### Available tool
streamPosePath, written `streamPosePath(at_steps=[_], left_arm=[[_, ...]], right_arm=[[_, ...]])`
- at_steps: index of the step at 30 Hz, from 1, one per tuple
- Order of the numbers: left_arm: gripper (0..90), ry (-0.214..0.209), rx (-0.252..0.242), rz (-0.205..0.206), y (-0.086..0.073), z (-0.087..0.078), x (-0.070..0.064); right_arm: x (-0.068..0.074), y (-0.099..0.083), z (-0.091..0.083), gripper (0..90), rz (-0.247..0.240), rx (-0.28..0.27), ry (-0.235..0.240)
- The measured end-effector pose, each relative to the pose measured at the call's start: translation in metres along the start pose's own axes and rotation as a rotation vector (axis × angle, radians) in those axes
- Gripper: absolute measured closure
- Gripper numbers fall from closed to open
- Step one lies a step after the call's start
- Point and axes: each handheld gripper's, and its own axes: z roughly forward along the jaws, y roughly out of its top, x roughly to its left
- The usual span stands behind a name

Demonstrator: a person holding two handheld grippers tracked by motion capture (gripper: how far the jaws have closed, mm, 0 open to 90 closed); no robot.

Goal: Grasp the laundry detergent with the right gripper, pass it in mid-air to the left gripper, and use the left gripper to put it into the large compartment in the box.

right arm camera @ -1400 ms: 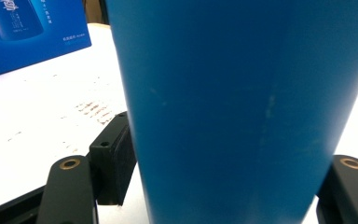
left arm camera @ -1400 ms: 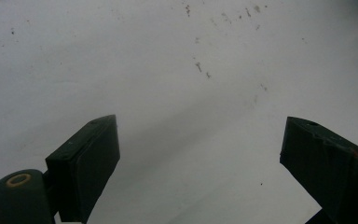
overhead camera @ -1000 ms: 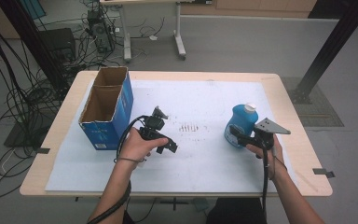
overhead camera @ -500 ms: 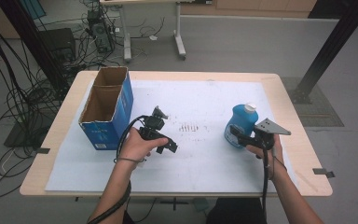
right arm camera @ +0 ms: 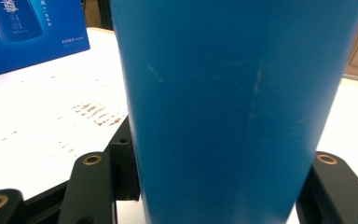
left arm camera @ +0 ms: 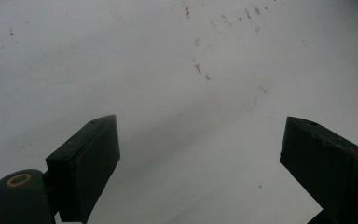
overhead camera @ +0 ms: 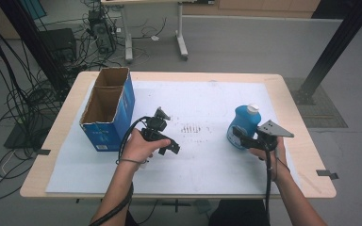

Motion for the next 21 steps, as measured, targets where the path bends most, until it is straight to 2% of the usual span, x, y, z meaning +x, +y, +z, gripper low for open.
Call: streamPosePath(at_steps=[21], left_arm=[[12.2, 0.001, 0.0, 0.006, 0.0037, -0.0008, -0.0005]], right_arm=[[-0.0002, -0.0002, 0.0, 43.4, 0.001, -0.002, 0.002]])
